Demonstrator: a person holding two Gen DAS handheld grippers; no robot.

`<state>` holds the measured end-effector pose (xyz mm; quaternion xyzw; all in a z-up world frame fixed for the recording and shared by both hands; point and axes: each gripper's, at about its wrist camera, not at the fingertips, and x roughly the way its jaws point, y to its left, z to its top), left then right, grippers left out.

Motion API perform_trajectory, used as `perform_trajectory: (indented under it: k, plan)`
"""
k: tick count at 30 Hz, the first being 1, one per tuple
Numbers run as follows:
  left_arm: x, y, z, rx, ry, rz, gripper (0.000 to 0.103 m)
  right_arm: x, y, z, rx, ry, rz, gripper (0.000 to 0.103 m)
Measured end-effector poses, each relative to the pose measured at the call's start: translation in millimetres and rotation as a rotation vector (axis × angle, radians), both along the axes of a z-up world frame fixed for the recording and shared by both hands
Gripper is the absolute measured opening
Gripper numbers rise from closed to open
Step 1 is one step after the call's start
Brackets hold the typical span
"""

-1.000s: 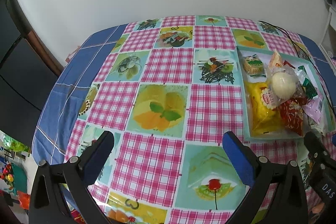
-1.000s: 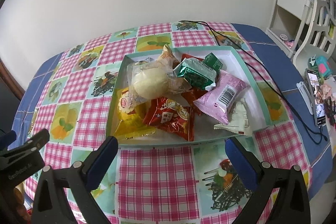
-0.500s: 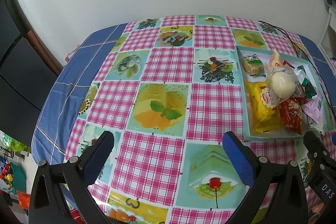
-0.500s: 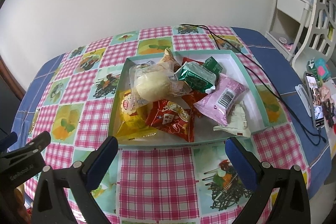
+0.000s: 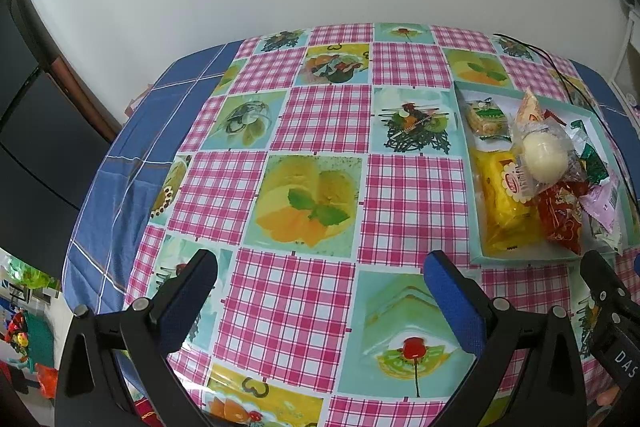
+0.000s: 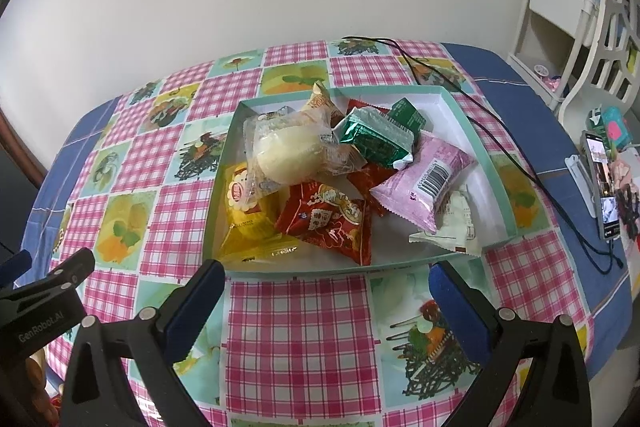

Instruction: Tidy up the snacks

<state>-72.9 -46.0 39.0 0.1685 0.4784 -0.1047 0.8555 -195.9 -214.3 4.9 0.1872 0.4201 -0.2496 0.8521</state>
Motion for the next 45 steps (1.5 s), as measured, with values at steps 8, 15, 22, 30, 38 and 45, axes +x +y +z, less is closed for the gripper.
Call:
perform_trajectory:
  k: [8,15,22,30,38,45]
  plan:
    - [0.2,0.2,0.3,0.001,0.0,0.002,0.103,1.6,1.2,-0.9,-0.001,0.006,0.005,0.103]
    - [0.8,0.7,0.2,0.0,0.0,0.003,0.103,2.3,1.8,-1.2,-0.001,0.008,0.004,0.103]
    - [1.3,1.0,0.3,0.001,0.0,0.001,0.103,2.7,2.0,-1.0,-0.002,0.008,0.005,0.103]
    - [1.6,1.5,0.2,0.0,0.001,0.002,0.103,2.6,1.8,-1.2,-0.001,0.01,0.005,0.103]
    - [2.0,1.7,0.1,0.002,0.001,-0.001,0.103,2.8,1.3,-1.7,-0.001,0.01,0.007,0.103]
    - [2.5,2.5,-0.1,0.001,0.001,0.001,0.103,2.8,0.9,-2.7,0.001,0.012,0.007,0.103]
